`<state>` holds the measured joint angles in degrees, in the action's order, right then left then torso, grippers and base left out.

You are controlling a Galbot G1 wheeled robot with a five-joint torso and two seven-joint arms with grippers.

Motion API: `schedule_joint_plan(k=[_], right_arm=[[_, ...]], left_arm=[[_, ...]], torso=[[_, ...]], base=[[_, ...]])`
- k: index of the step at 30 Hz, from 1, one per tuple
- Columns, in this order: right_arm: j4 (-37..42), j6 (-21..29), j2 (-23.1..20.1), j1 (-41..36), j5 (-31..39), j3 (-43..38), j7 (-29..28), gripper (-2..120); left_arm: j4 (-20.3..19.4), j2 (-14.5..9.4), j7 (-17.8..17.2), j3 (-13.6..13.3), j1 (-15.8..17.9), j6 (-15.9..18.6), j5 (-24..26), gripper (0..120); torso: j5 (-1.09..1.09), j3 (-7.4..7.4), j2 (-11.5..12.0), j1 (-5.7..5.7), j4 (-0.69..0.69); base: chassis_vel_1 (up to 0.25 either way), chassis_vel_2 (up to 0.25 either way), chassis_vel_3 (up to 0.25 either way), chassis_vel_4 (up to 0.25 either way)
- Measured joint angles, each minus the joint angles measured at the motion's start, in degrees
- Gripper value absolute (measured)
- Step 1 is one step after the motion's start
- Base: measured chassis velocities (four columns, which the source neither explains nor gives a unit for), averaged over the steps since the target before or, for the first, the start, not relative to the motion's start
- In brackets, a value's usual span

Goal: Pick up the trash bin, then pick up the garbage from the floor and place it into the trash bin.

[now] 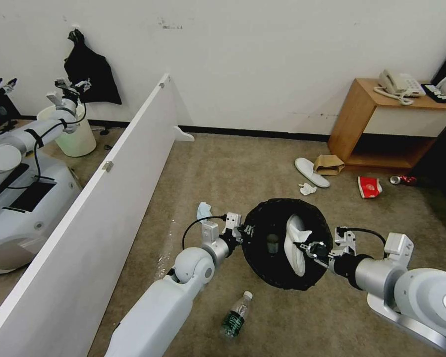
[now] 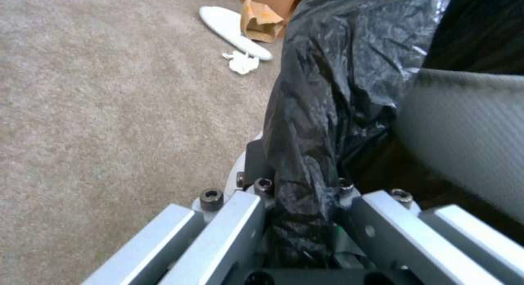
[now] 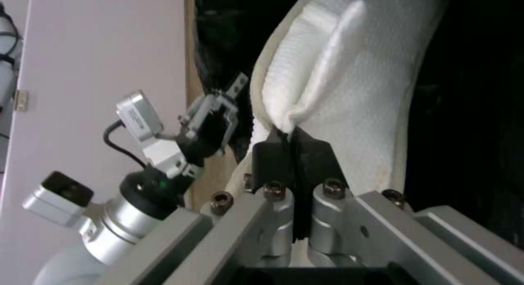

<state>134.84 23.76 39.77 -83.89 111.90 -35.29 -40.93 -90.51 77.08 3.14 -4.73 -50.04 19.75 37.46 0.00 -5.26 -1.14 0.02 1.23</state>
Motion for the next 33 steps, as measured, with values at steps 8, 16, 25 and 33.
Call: schedule_joint_plan(k=[8,16,25,33], right_arm=[[-0.4,0.0,-0.2,0.7,-0.1,0.7,0.3,25],[-0.5,0.3,-0.2,0.8,-0.4,1.2,0.9,58],[0.0,0.7,-0.6,-0.2,0.0,-0.1,1.0,89],[0.7,0.7,-0.5,-0.8,0.6,-1.2,1.0,100]], left_arm=[[0.3,0.4,0.1,0.0,-0.3,-0.1,-0.1,2],[0.6,0.8,0.1,0.2,-0.2,-0.2,-0.1,2],[1.2,1.3,0.1,0.4,0.1,-0.2,-0.3,2],[1.6,1.7,-0.1,0.8,0.5,-0.3,0.0,2]], torso=[[0.0,0.0,0.0,0.0,0.0],[0.0,0.0,0.0,0.0,0.0],[0.0,0.0,0.0,0.0,0.0],[0.0,0.0,0.0,0.0,0.0]], base=[[0.0,0.0,0.0,0.0],[0.0,0.0,0.0,0.0],[0.0,0.0,0.0,0.0],[0.0,0.0,0.0,0.0]])
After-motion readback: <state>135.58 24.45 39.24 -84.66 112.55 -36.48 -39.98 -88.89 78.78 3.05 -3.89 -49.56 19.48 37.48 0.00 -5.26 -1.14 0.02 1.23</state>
